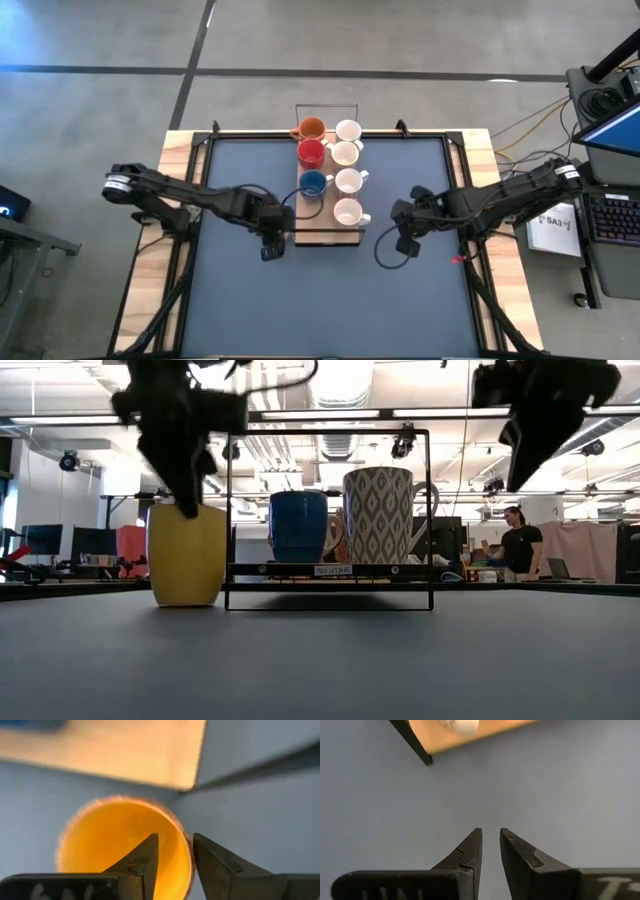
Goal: Place coffee mugs
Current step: Put the yellow mug on the shelf
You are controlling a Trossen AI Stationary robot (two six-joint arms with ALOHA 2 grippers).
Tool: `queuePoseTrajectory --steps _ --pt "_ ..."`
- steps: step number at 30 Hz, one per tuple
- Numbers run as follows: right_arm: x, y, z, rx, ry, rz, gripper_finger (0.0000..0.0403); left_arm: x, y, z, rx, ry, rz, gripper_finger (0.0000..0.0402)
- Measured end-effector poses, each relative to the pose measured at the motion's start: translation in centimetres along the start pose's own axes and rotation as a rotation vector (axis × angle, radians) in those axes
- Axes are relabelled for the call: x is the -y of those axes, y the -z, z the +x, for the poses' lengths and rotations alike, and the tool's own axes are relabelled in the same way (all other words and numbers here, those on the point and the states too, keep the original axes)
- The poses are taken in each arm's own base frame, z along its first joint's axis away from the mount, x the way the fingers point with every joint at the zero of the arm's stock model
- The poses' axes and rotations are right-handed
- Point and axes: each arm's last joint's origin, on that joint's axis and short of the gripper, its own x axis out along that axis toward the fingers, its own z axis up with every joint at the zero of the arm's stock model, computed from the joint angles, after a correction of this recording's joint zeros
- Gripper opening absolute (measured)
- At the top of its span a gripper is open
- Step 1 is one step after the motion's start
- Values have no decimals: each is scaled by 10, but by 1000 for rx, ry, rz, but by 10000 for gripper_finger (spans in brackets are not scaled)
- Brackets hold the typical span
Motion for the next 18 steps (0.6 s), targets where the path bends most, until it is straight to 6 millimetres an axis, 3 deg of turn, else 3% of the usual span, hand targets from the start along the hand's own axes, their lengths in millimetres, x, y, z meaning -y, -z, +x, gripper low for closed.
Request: queuePoseTrajectory --steps 5,9,18 --pt "2 9 10 -37 21 -11 59 9 -13 -24 33 40 164 120" --pt "3 13 16 -57 33 -15 59 10 -8 -35 -46 31 409 123" --pt "5 22 26 -81 56 -17 59 7 3 -29 -141 26 612 123"
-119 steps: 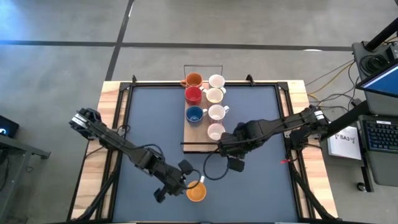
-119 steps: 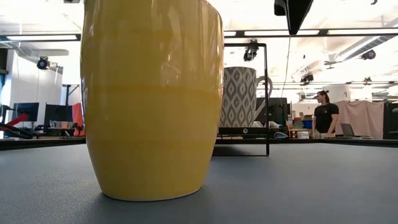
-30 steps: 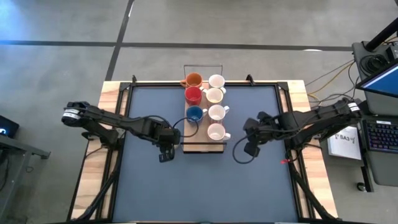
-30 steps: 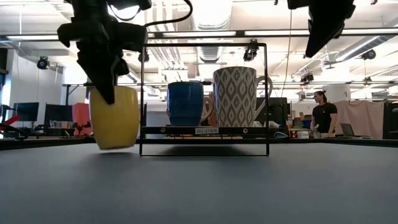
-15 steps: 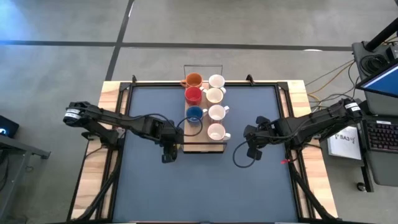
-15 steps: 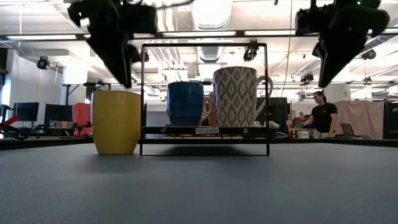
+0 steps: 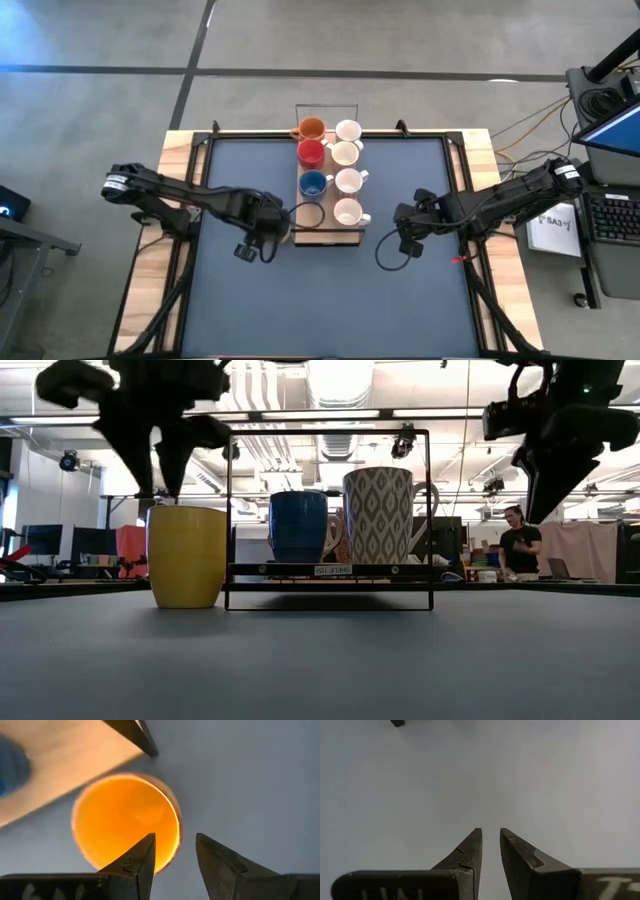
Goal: Place coffee mugs
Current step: Put the yellow mug on the shelf
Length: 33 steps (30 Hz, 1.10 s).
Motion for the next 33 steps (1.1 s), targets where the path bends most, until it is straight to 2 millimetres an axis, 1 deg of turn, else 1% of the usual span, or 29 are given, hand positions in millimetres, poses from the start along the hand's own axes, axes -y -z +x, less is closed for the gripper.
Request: queuePoseTrajectory --steps 5,8,11,13,15,19,20,23,28,33 --pt "0 1 1 -2 1 -2 59 4 12 20 -76 18 47 123" --pt "0 1 1 -2 1 -10 59 5 18 32 -108 -36 85 123" --pt "0 0 1 -1 1 -10 59 5 19 40 -98 -72 93 122" --pt "0 0 1 1 0 -9 59 5 19 42 -90 -75 89 111" --pt "0 0 1 1 0 -8 59 4 18 42 -72 -80 37 89" --pt "0 0 1 4 -1 -8 59 -2 13 37 -27 -89 -168 20" --pt "0 0 1 4 -1 -8 59 -4 13 36 -25 -82 -218 11" --pt "0 0 1 4 -2 -8 59 -8 9 30 13 -35 -320 12" --pt "0 0 1 7 -3 -7 59 -12 -1 13 85 76 -348 6" --pt "-1 -1 1 11 -5 -6 59 -22 -10 -9 152 70 -352 8"
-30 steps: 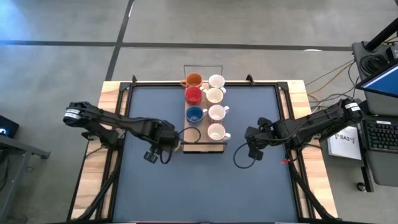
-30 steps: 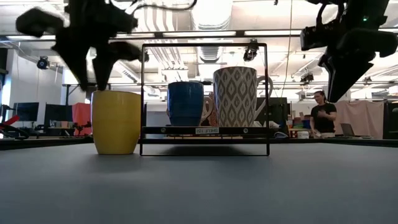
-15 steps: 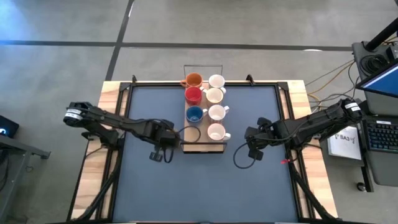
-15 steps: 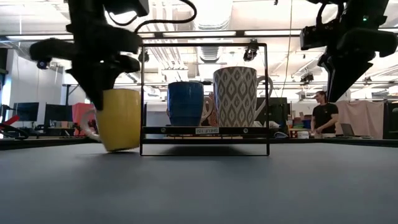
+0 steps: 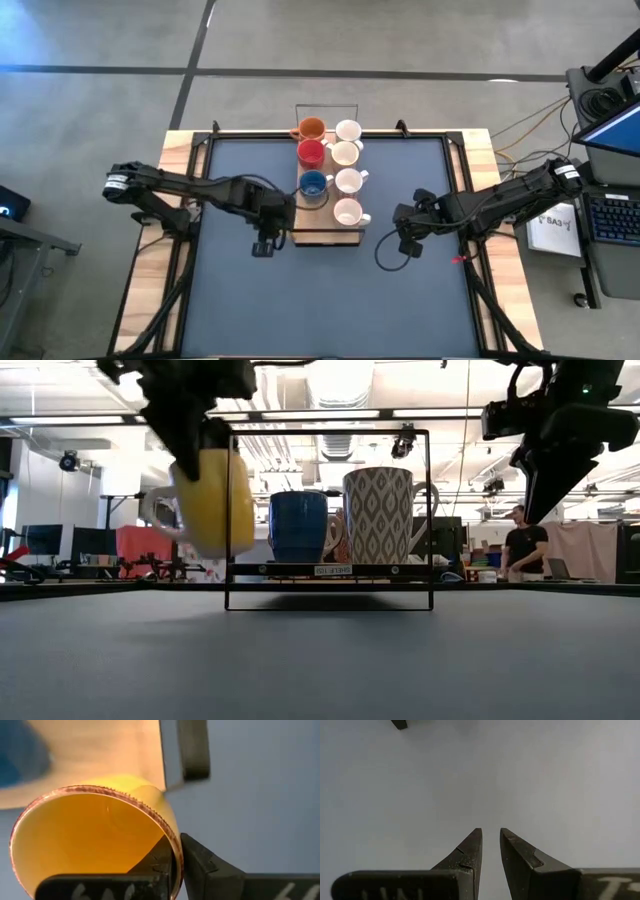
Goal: Place coffee mugs
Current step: Put the yellow mug on the shelf
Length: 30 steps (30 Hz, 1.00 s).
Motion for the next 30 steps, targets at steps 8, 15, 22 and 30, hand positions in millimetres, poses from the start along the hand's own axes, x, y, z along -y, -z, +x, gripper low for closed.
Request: queuePoseTrajectory --steps 8,15,22,30 --pt "0 -1 0 6 -3 -23 59 -12 -20 -13 62 -21 40 6" --pt "-1 -2 0 19 -10 -56 59 -15 -40 6 -54 -11 156 6" --pt "-1 -1 2 24 -13 -58 59 -18 -56 22 -151 13 242 8" --pt "0 5 10 -1 0 -82 59 -18 -64 19 -118 6 250 8"
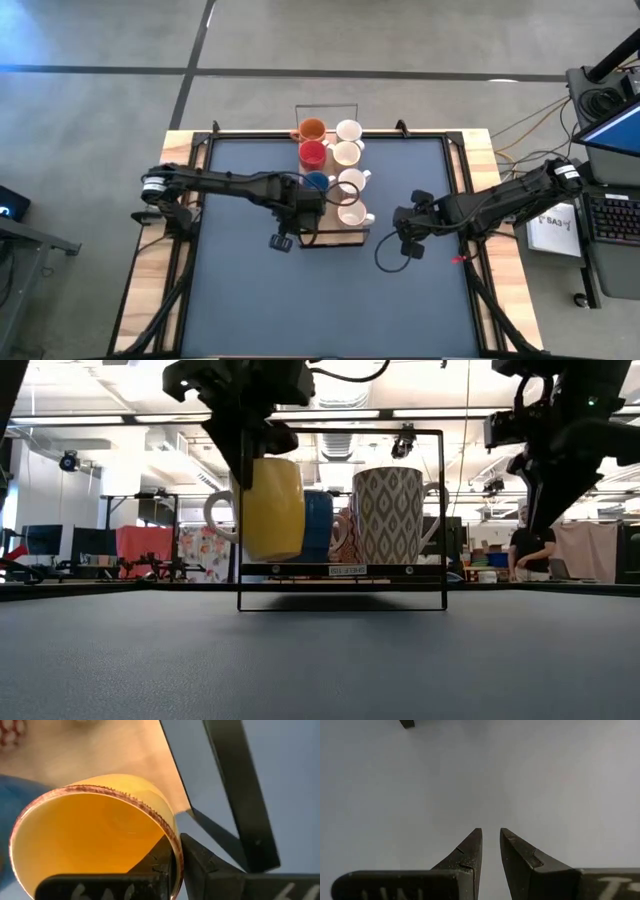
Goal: Place coffee mugs
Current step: Put the yellow mug on the shelf
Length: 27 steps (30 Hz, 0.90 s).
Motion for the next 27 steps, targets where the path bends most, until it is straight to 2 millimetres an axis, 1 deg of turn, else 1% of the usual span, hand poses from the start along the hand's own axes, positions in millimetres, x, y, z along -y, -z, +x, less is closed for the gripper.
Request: queuePoseTrajectory --steps 4,7,19,27 --pt "0 3 4 -14 6 -3 59 -1 -4 -5 26 -7 13 8" --pt "0 3 4 -7 3 -1 59 -1 -5 -9 37 -8 57 8" --pt "-1 1 4 11 -5 1 59 -2 -9 -5 65 2 149 9" --pt "-2 -1 4 33 -15 -19 59 -3 -11 -5 80 -3 154 9"
